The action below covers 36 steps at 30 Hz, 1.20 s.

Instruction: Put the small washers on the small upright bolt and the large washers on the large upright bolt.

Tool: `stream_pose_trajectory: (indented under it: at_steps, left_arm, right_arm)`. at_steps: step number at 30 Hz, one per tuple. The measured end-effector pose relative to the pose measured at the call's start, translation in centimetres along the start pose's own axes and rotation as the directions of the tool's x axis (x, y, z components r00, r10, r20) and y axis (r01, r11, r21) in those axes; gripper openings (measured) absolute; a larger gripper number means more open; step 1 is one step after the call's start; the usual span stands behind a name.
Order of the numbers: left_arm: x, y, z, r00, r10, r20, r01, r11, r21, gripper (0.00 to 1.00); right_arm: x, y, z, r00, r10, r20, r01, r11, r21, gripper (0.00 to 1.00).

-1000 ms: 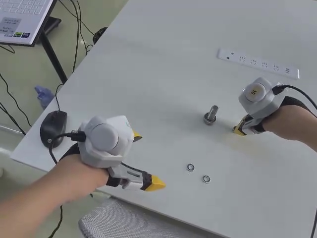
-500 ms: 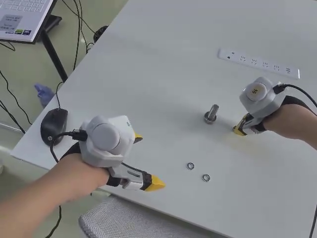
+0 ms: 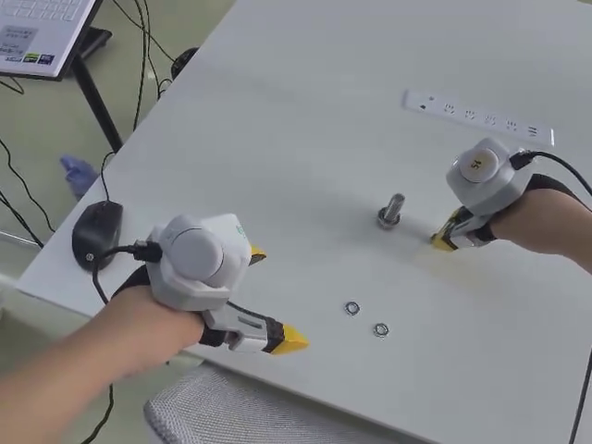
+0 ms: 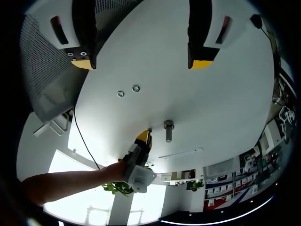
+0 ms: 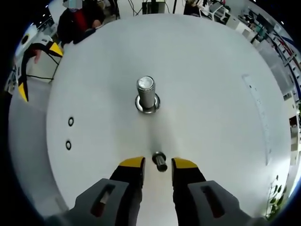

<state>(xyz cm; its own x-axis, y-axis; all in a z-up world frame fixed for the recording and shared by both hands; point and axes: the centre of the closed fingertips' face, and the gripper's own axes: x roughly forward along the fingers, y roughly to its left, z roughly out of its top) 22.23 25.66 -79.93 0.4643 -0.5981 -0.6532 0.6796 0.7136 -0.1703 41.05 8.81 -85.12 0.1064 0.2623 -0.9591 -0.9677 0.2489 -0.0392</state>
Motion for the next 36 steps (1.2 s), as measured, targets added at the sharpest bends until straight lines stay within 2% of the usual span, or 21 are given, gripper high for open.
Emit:
stream_pose_trajectory:
  at_steps: [10, 22, 30, 36]
  left_arm:
    - [-0.2, 0.4, 0.7, 0.9997, 0.017, 0.017, -0.018, 0.999, 0.036, 0.87]
    - [-0.8, 0.3, 0.6, 0.9998, 0.021, 0.003, -0.021, 0.996, 0.084, 0.91]
    - [-0.9, 0.8, 0.3, 0.9994, 0.033, -0.014, -0.031, 0.995, 0.095, 0.90]
    - [-0.9, 0.6, 0.2, 0.9991, 0.030, -0.030, -0.027, 0.993, 0.115, 0.89]
  right_arm:
    - [-1.6, 0.0, 0.6, 0.9999, -0.009, 0.013, 0.009, 1.000, -0.006, 0.30]
    - [-3.5, 0.0, 1.6, 0.9994, -0.027, 0.020, 0.028, 0.999, -0.030, 0.31]
    - [-4.6, 1.2, 2.3, 0.9985, -0.036, 0.041, 0.038, 0.999, -0.036, 0.31]
    - [-5.4, 2.7, 2.7, 0.9976, -0.032, 0.062, 0.034, 0.998, -0.045, 0.30]
